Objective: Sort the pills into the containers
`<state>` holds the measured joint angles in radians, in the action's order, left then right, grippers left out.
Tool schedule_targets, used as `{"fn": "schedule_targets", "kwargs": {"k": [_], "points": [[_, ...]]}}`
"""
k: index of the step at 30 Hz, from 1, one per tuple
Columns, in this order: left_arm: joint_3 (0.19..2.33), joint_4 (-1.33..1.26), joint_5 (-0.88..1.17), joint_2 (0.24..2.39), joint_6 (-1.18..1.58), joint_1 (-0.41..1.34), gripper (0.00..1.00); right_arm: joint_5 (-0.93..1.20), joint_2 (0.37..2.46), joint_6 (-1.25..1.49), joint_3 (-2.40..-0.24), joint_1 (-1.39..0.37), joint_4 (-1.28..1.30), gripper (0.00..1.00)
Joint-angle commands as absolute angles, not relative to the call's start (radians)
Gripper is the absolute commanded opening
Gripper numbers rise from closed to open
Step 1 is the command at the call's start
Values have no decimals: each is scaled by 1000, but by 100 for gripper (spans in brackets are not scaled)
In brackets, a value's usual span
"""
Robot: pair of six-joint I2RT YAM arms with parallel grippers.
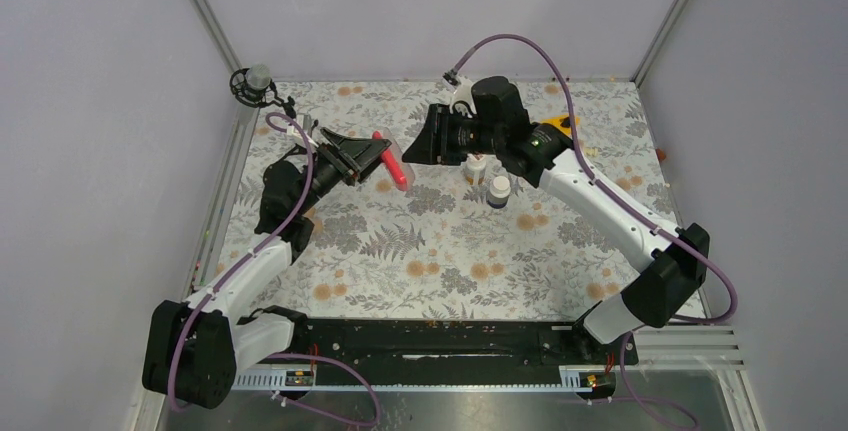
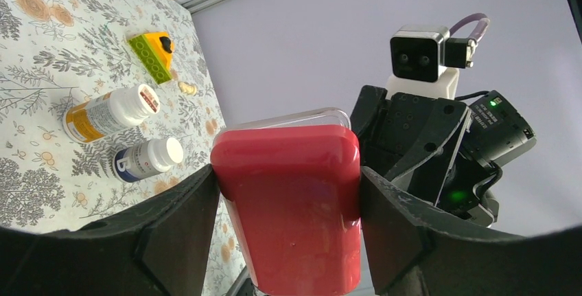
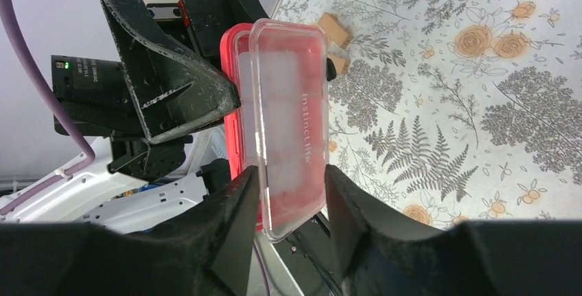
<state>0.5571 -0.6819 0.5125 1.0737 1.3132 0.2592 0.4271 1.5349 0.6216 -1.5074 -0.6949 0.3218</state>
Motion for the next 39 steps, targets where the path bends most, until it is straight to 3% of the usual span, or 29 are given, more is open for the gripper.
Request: {"fn": "schedule_targets", "kwargs": {"k": [1,6,11,17,22,27,28,31,33,35,39], "points": [[616,-761,534,1068,1315,257,0,367,1548,585,-1553,-701,373,45],[618,-759,534,1070,1316,258,0,316,1547,480,-1570,-717,419,40],[622,-755,538,1072,1318,257,0,216,1562,279,-1649,-775,539,49],[629,-753,540,1077,1318,258,0,175,1568,213,-1659,-795,593,50],[632,-753,541,1079,1318,258,0,124,1585,184,-1682,-821,619,38],[626,-753,543,1074,1317,257,0,161,1586,219,-1664,-824,572,39],[625,-752,545,1072,1315,258,0,173,1582,229,-1657,-824,554,35],[621,-745,551,1066,1304,258,0,166,1577,268,-1650,-824,522,12],[623,-706,549,1056,1282,258,13,150,1573,272,-1651,-824,523,1],[623,-656,539,1039,1248,258,30,129,1563,272,-1643,-824,520,0],[616,-565,503,990,1182,257,74,88,1534,258,-1615,-824,513,0]]}}
